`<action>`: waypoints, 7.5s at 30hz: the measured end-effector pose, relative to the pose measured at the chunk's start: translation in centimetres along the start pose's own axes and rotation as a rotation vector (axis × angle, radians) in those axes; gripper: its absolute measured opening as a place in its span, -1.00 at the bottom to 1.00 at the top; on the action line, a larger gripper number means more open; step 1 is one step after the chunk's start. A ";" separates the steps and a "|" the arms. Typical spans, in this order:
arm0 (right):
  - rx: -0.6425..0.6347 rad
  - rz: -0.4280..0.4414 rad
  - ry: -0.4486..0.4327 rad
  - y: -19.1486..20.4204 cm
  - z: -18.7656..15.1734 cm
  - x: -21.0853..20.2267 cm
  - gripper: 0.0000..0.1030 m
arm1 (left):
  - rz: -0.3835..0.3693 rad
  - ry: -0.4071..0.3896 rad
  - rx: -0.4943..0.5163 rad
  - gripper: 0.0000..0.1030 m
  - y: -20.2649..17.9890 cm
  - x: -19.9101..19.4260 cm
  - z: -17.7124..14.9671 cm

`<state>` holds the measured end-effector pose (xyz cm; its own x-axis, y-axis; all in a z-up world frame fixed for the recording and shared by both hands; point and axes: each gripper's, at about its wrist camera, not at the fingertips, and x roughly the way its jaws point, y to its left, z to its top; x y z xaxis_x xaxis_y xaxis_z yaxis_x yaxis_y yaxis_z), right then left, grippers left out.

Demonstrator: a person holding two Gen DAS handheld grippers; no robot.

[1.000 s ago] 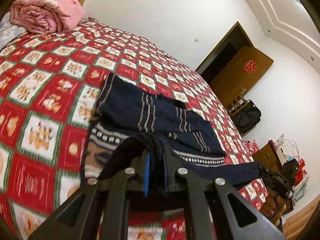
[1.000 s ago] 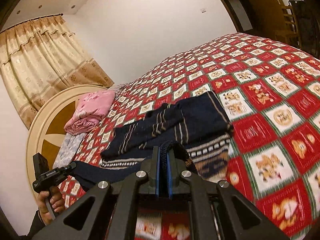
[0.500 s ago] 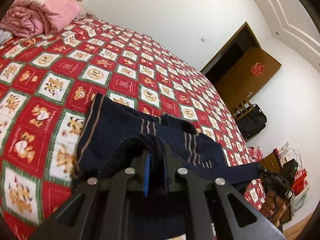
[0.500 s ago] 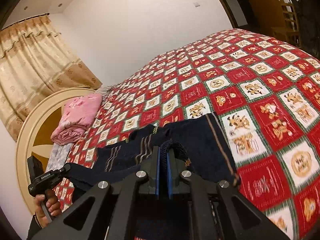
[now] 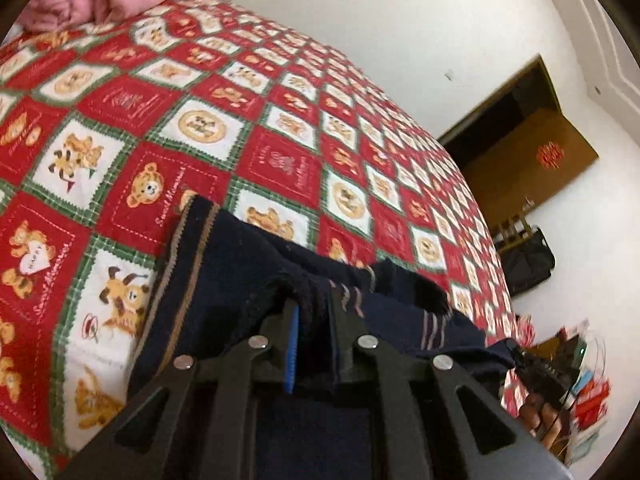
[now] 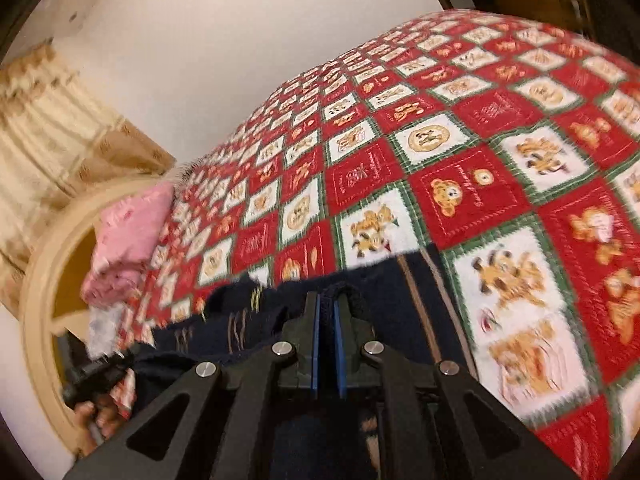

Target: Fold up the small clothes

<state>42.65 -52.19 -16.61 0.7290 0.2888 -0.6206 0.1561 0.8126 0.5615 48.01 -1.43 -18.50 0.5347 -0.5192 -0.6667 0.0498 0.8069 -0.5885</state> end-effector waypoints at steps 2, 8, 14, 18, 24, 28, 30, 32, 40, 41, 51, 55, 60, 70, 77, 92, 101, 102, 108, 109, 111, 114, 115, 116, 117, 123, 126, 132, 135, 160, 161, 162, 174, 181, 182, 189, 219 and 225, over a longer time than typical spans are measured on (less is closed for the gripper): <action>0.011 -0.023 -0.043 -0.5 0.8 -0.1 -0.26 | 0.006 -0.001 -0.028 -0.66 0.4 0.3 0.4; -0.040 -0.036 -0.099 -0.1 0.0 -2.1 0.31 | -0.012 -0.034 -0.074 0.14 1.5 -1.0 0.3; -0.139 -0.066 -0.004 0.9 -5.1 -4.5 0.31 | 0.050 -0.046 0.027 0.19 1.2 -4.1 -2.2; -0.164 -0.075 0.067 0.1 -9.4 -7.1 0.31 | 0.148 -0.059 0.181 0.23 0.9 -6.3 -6.4; -0.263 -0.168 0.139 -0.4 -14.4 -9.1 0.08 | 0.292 -0.042 0.257 0.23 3.0 -7.2 -10.7; -0.310 -0.286 0.177 -0.8 -16.3 -8.5 -0.10 | 0.333 -0.011 0.237 0.27 4.6 -6.1 -11.3; -0.298 -0.302 0.169 -1.3 -16.4 -8.4 -0.09 | 0.349 -0.023 0.247 0.27 4.5 -6.0 -11.8; -0.281 -0.308 0.155 -1.0 -16.3 -9.1 -0.09 | 0.367 -0.032 0.261 0.27 3.8 -6.7 -11.8; -0.331 -0.267 -0.036 3.3 -16.2 -12.3 -0.09 | 0.324 -0.207 0.287 0.47 -1.0 -10.0 -6.5; -0.333 -0.244 -0.042 3.9 -16.3 -12.3 -0.09 | 0.319 -0.198 0.286 0.52 -1.5 -9.2 -5.8; -0.456 -0.165 0.052 5.9 -20.1 -7.9 -0.09 | 0.502 -0.042 0.273 0.52 -3.4 3.3 -0.7; -0.467 -0.169 0.079 5.0 -20.7 -7.1 -0.08 | 0.557 -0.004 0.160 0.77 0.5 6.0 -0.1; -0.448 -0.159 0.030 4.7 -19.7 -8.4 -0.08 | 0.472 -0.019 0.120 0.81 0.8 3.1 -1.1; -0.380 -0.258 0.049 1.9 -18.5 -7.5 -0.08 | 0.430 -0.119 0.277 0.81 0.6 -6.3 -9.2; -0.467 -0.341 0.060 2.9 -19.1 -6.9 -0.08 | 0.457 -0.068 0.254 0.82 3.9 -4.9 -11.8; -0.449 -0.414 0.076 3.3 -18.9 -6.9 -0.08 | 0.430 -0.037 0.279 0.89 4.0 -5.5 -13.2; -0.490 -0.400 0.004 6.1 -20.5 -10.6 -0.08 | 0.383 -0.027 0.310 0.93 4.6 -7.0 -14.6; -0.502 -0.395 -0.002 6.8 -20.7 -10.8 -0.08 | 0.381 -0.027 0.314 0.93 4.7 -7.3 -14.9; -0.631 -0.318 0.017 12.7 -22.5 -8.8 -0.08 | 0.360 -0.022 0.305 0.93 5.1 -8.8 -15.7; -0.661 -0.300 0.027 14.0 -23.1 -7.9 -0.08 | 0.351 -0.022 0.300 0.93 5.3 -9.1 -15.6; -0.715 -0.268 0.048 16.4 -24.3 -6.4 -0.08 | 0.346 -0.021 0.292 0.93 5.9 -9.6 -15.4; -0.802 -0.213 0.065 19.9 -26.5 -4.3 -0.08 | 0.356 -0.022 0.275 0.94 7.5 -10.2 -14.7; -0.830 -0.201 0.073 21.0 -27.3 -3.6 -0.08 | 0.342 -0.018 0.271 0.94 7.8 -10.3 -14.6; -0.856 -0.193 0.078 22.0 -27.9 -2.8 -0.08 | 0.317 -0.017 0.265 0.94 8.0 -10.7 -14.3; -0.879 -0.183 0.082 22.8 -28.6 -2.2 -0.08 | 0.311 -0.024 0.262 0.94 8.2 -11.0 -14.1; -1.001 -0.118 0.111 27.3 -32.2 0.4 -0.08 | 0.279 -0.093 0.204 0.93 9.5 -13.0 -11.7; -1.038 -0.089 0.115 29.1 -33.3 1.2 -0.08 | 0.299 -0.110 0.178 0.93 10.5 -13.2 -10.7; -1.094 -0.076 0.141 32.2 -35.0 4.0 -0.08 | 0.311 -0.105 0.098 0.93 13.0 -13.2 -10.6; -1.128 -0.080 0.166 33.4 -36.0 5.6 -0.08 | 0.308 -0.103 0.087 0.93 13.6 -13.1 -10.9; -1.169 -0.202 0.027 32.9 -38.0 6.9 -0.09 | 0.070 0.131 0.264 0.90 5.5 -0.8 0.6; -1.171 -0.204 0.023 32.9 -38.0 6.9 -0.09 | 0.077 0.148 0.285 0.90 5.1 0.1 0.7; -1.174 -0.206 0.021 32.9 -38.1 6.9 -0.09 | 0.092 0.176 0.301 0.90 4.8 1.1 0.9; -1.180 -0.205 0.012 33.1 -38.9 6.4 -0.23 | -0.003 0.262 0.317 0.47 3.8 3.9 1.5; -1.249 -0.255 -0.021 33.7 -40.4 6.5 -0.66 | -0.026 0.241 0.269 -0.42 5.1 4.0 2.1; -1.253 -0.257 -0.017 33.7 -40.5 6.6 -0.72 | -0.040 0.243 0.269 -0.59 5.0 3.8 2.0; -1.163 -0.178 -0.031 33.4 -39.1 5.0 -0.81 | -0.028 0.207 0.259 -0.73 4.3 2.8 2.2; -0.575 -0.094 -0.287 15.7 -21.7 -11.7 -0.82 | -0.244 0.078 0.355 -0.79 -18.1 2.8 -1.0; -0.377 -0.143 -0.169 6.6 -19.0 -12.2 -0.83 | -0.255 0.183 0.391 -0.78 -23.5 9.4 -4.8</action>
<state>22.10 -40.72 -15.77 0.8216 0.0987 -0.5615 0.0319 0.9754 0.2181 47.83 -26.61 -13.07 0.3092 -0.7264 -0.6138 0.4906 0.6748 -0.5514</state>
